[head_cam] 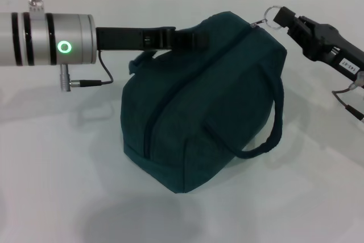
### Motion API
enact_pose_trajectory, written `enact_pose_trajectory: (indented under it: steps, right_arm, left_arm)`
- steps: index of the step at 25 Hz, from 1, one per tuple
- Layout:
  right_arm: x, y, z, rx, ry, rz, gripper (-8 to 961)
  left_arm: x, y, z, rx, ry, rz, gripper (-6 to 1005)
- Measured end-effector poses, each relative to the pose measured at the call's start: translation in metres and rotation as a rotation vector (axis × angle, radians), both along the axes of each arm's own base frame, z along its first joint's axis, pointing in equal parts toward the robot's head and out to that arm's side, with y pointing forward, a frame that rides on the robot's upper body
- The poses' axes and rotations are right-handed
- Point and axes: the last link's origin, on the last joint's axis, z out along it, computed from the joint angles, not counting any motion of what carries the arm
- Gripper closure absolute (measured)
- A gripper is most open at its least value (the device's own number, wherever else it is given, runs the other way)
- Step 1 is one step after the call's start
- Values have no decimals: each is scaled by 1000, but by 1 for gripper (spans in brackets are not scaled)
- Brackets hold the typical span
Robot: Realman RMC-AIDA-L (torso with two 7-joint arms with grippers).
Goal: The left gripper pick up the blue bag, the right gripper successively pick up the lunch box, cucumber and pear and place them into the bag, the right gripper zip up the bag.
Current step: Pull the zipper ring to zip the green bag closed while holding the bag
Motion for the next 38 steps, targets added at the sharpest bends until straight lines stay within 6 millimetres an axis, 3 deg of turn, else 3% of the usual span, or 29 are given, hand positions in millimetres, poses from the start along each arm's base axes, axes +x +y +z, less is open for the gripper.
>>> enact_pose_trajectory:
  steps: [6, 17, 38]
  right_arm:
    - [6, -1, 4, 8, 18, -30, 944]
    - [19, -1, 2, 6, 23, -105, 944]
    - [22, 8, 1, -69, 63, -191, 944]
  left_arm:
    - [5, -2, -2, -1, -19, -28, 923]
    - [12, -10, 0, -20, -58, -111, 940]
    - [22, -27, -7, -70, -87, -240, 940]
